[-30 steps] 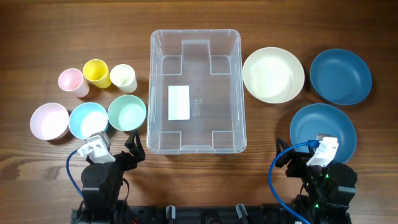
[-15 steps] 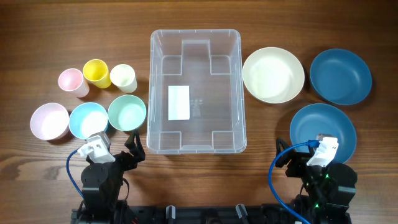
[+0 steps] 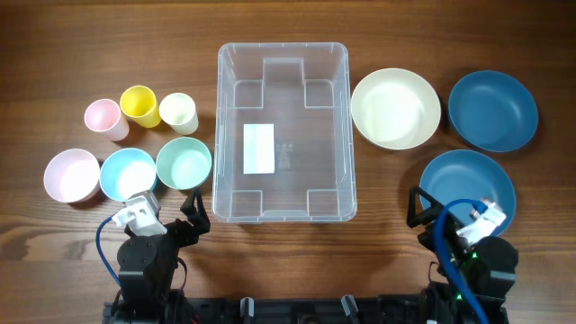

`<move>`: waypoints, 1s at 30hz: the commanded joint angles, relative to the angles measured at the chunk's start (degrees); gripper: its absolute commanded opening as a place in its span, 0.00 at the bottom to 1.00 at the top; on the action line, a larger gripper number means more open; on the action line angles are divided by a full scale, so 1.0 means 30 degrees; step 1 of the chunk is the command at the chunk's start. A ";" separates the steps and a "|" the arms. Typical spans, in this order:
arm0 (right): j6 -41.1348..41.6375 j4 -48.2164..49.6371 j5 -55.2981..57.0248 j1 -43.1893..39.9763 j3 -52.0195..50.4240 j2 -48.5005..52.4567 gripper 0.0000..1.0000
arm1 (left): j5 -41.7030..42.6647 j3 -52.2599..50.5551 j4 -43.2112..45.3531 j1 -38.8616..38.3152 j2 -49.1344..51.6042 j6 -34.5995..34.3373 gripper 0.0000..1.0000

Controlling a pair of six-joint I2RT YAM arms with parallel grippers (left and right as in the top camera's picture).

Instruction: Pack container

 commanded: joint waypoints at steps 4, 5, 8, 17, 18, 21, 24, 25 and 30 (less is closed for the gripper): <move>0.6841 -0.0765 -0.0160 0.0087 -0.0022 -0.0168 1.00 | 0.0160 -0.0095 0.0051 -0.0087 -0.0175 0.0029 1.00; 0.6856 -0.1370 0.0109 0.0087 -0.0022 -0.0168 1.00 | 0.0160 -0.0095 0.0051 -0.0087 -0.0175 0.0029 1.00; 0.5340 -0.1690 0.0073 0.0087 -0.0022 -0.0168 1.00 | 0.0160 -0.0095 0.0051 -0.0087 -0.0175 0.0029 1.00; -0.5107 0.2550 -0.3402 0.0087 0.2135 0.3752 1.00 | 0.0160 -0.0095 0.0051 -0.0087 -0.0175 0.0029 1.00; -0.6594 0.2550 -0.3388 0.0087 0.3257 0.5676 0.99 | 0.0160 -0.0095 0.0051 -0.0087 -0.0175 0.0029 0.99; -0.8378 0.2106 -0.2710 0.0087 0.5690 0.9318 0.99 | 0.0160 -0.0095 0.0051 -0.0087 -0.0175 0.0029 1.00; -0.9624 0.0379 -0.1005 0.0087 0.9726 1.4010 0.99 | 0.0160 -0.0095 0.0051 -0.0087 -0.0175 0.0029 1.00; -0.9806 -0.0634 0.0175 0.0087 1.1227 1.5693 0.99 | 0.0160 -0.0095 0.0051 -0.0087 -0.0175 0.0029 1.00; -0.8925 -0.5129 0.6717 -0.0408 1.6058 2.0910 1.00 | 0.0160 -0.0095 0.0051 -0.0087 -0.0175 0.0029 1.00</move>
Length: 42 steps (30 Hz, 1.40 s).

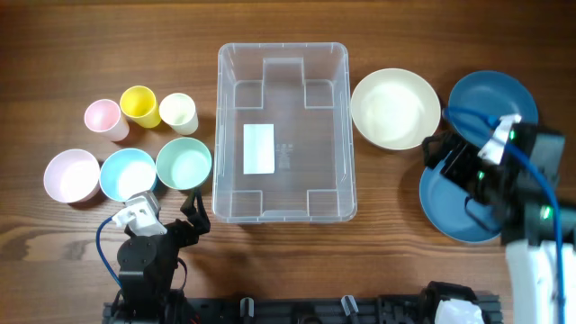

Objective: Pack container
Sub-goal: 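Reach the right gripper to the near dark blue bowl and grip its rim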

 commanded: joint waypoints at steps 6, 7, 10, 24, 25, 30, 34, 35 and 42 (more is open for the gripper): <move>0.1005 -0.2535 0.4692 -0.5705 0.2543 0.6703 1.00 | 0.0160 -0.0087 0.0051 -0.0087 -0.0175 0.0029 1.00; 0.1020 -0.2645 0.4269 -0.6710 0.2514 0.7315 1.00 | 0.0160 -0.0087 0.0051 -0.0087 -0.0175 0.0029 1.00; 0.1071 -0.2776 0.3417 -0.9289 0.2514 0.8823 0.99 | 0.0160 -0.0087 0.0051 -0.0087 -0.0175 0.0029 1.00; 0.1319 0.1515 0.3759 -1.0593 -0.3869 0.9369 0.95 | 0.0160 -0.0087 0.0051 -0.0087 -0.0175 0.0029 1.00; 0.1326 0.1581 0.3767 -1.0593 -0.3985 0.9369 0.94 | 0.0160 -0.0087 0.0051 -0.0087 -0.0175 0.0029 1.00; 0.1435 0.1545 0.3767 -1.0593 -0.3985 0.9369 0.73 | 0.0160 -0.0087 0.0051 -0.0087 -0.0175 0.0029 1.00; 0.1421 0.1559 0.3767 -1.0593 -0.3993 0.9369 0.73 | 0.0160 -0.0087 0.0051 -0.0087 -0.0175 0.0029 1.00; 0.1421 0.1537 0.3759 -1.0593 -0.3993 0.9369 0.73 | 0.0160 -0.0087 0.0051 -0.0087 -0.0175 0.0029 1.00; 0.1872 0.1960 0.3774 -1.0579 -0.5085 0.9377 0.62 | 0.0160 -0.0087 0.0051 -0.0087 -0.0175 0.0036 1.00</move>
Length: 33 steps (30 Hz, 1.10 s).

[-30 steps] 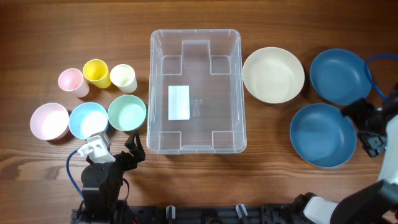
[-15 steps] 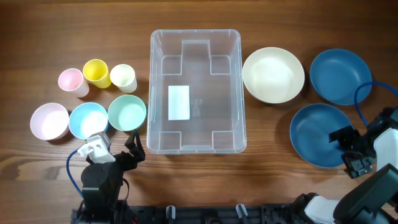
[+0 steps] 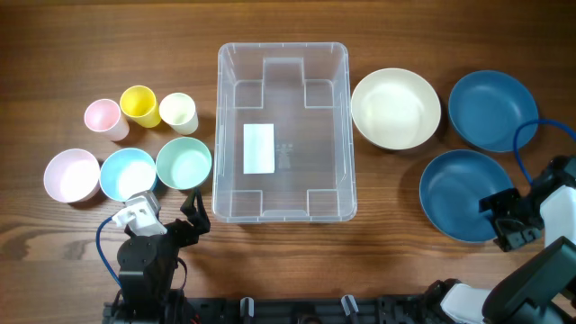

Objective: Pack container
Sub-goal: 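Reach the right gripper to the near dark blue bowl and grip its rim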

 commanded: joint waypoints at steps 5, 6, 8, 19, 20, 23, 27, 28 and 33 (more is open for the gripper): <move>0.0036 0.2186 -0.0015 -0.0044 -0.2914 0.0073 0.51 | 0.0160 -0.0087 0.0058 -0.0087 -0.0175 0.0029 1.00; -0.0066 0.2237 -0.0015 -0.0044 -0.2907 0.0036 0.45 | 0.0160 -0.0087 0.0058 -0.0087 -0.0175 0.0029 1.00; -0.0095 0.2149 -0.0022 -0.0044 -0.2900 -0.0503 0.44 | 0.0160 -0.0087 0.0058 -0.0087 -0.0175 0.0029 1.00; -0.0058 0.0743 -0.0168 -0.0044 -0.2907 -0.6805 0.46 | 0.0160 -0.0087 0.0058 -0.0087 -0.0175 0.0029 1.00; -0.0066 0.0758 -0.0168 -0.0044 -0.2907 -0.6739 0.49 | 0.0160 -0.0087 0.0058 -0.0087 -0.0175 0.0029 1.00; 0.0000 0.0998 -0.0168 -0.0044 -0.2907 -0.6025 0.59 | 0.0160 -0.0087 0.0058 -0.0087 -0.0175 0.0029 1.00; 0.0007 0.1719 -0.0175 -0.0044 -0.2958 -0.3985 0.62 | 0.0160 -0.0087 0.0058 -0.0087 -0.0175 0.0029 1.00; 0.0095 0.1821 -0.0175 -0.0044 -0.2958 -0.3534 0.61 | 0.0160 -0.0087 0.0058 -0.0087 -0.0175 0.0029 1.00; 0.0437 0.2448 -0.0481 -0.0044 -0.2958 -0.1865 0.53 | 0.0160 -0.0087 0.0058 -0.0087 -0.0175 0.0029 1.00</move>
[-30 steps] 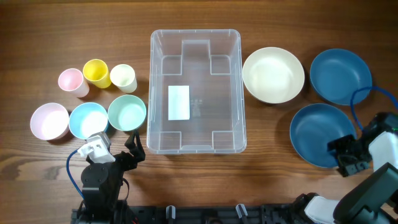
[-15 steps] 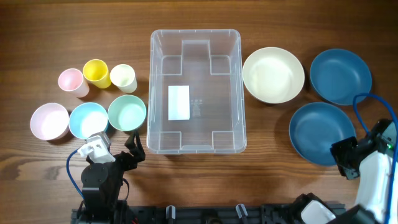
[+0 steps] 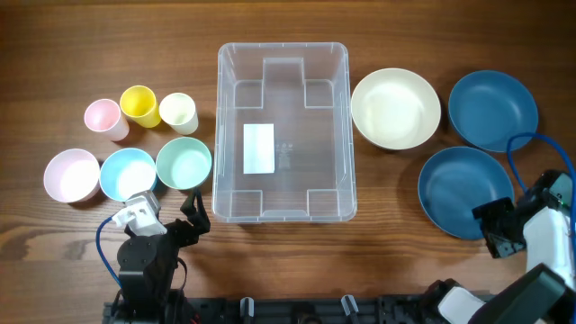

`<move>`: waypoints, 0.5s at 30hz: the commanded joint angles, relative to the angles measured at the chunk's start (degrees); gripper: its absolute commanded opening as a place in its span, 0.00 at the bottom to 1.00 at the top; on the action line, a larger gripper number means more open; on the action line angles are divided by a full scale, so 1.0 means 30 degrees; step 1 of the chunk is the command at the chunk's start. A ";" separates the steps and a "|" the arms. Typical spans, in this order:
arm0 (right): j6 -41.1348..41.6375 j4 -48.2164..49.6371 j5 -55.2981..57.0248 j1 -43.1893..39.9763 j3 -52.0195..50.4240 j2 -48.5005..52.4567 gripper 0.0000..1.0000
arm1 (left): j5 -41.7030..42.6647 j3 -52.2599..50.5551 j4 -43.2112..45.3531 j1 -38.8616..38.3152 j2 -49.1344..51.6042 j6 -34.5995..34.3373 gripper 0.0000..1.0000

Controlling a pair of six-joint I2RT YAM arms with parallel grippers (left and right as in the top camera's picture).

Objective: Pack container
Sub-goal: 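Reach the right gripper to the near dark blue bowl and grip its rim, then lift the dark blue bowl with the right gripper and place it in the bin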

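Observation:
A clear plastic container (image 3: 282,72) stands empty at the table's middle. To its right are a cream bowl (image 3: 395,108) and two blue bowls, one far (image 3: 492,110) and one near (image 3: 461,191). My right gripper (image 3: 494,229) sits at the near blue bowl's lower right rim; whether it grips the rim is unclear. Left of the container stand several cups: pink (image 3: 102,118), yellow (image 3: 139,104), cream (image 3: 178,112), large pink (image 3: 71,175), light blue (image 3: 127,173) and green (image 3: 184,163). My left gripper (image 3: 195,214) rests open and empty near the container's front left corner.
The wooden table (image 3: 288,22) carries everything. The left arm's base (image 3: 144,261) sits at the front edge below the cups. A blue cable (image 3: 526,144) loops from the right arm past the blue bowls.
My right gripper has shifted a little left and down, from beside the near blue bowl's right edge to its lower right rim. The bowl sits slightly farther left. The left arm is still.
The right arm was parked at the front edge below the near blue bowl. Then it reached over the gap between the two blue bowls. Later it stood at the near bowl's right side, and now it is at that bowl's lower right rim. The left arm never moved.

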 commanded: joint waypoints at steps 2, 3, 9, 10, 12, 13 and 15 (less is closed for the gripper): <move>0.0277 0.0342 -0.0168 -0.0044 -0.0117 0.0954 0.36 | 0.0160 -0.0087 0.0058 -0.0087 -0.0175 0.0022 1.00; 0.0248 0.0342 -0.0160 -0.0044 -0.0109 0.0874 0.26 | 0.0160 -0.0087 0.0058 -0.0087 -0.0175 0.0022 1.00; 0.0124 -0.1180 -0.0240 -0.0044 0.0423 -0.1027 0.04 | 0.0160 -0.0087 0.0058 -0.0087 -0.0175 0.0022 1.00; 0.0131 -0.1880 -0.0393 -0.0044 0.0787 -0.1749 0.04 | 0.0160 -0.0087 0.0058 -0.0080 -0.0175 0.0022 1.00; -0.0146 -0.3126 -0.1224 -0.0044 0.1537 -0.3184 0.04 | 0.0160 -0.0087 0.0058 -0.0087 -0.0175 0.0022 1.00; -0.0248 -0.3599 -0.1770 -0.0044 0.1872 -0.3854 0.04 | 0.0160 -0.0087 0.0058 -0.0087 -0.0175 0.0022 1.00; -0.0291 -0.5034 -0.3126 -0.0044 0.2994 -0.5646 0.04 | 0.0160 -0.0087 0.0058 -0.0087 -0.0175 0.0022 1.00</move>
